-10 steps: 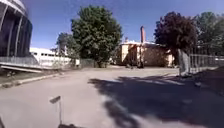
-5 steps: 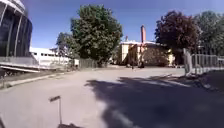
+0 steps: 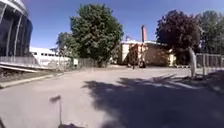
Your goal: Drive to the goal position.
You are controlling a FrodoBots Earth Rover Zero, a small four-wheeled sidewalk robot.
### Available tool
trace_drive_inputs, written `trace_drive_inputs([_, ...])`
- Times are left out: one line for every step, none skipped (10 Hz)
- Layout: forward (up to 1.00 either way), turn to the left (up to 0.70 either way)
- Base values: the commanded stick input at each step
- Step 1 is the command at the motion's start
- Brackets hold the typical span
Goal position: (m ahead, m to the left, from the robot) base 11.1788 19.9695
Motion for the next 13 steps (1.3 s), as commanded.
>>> trace_drive_inputs([0.60, 0.00])
trace_drive_inputs([0.60, 0.00])
trace_drive_inputs([0.60, 0.00])
trace_drive_inputs([0.60, 0.00])
trace_drive_inputs([0.60, 0.00])
trace_drive_inputs([0.60, 0.00])
trace_drive_inputs([0.60, 0.00])
trace_drive_inputs([0.60, 0.00])
trace_drive_inputs([0.60, 0.00])
trace_drive_inputs([0.60, 0.00])
trace_drive_inputs([0.60, 0.00])
trace_drive_inputs([0.60, 0.00])
trace_drive_inputs([0.60, 0.00])
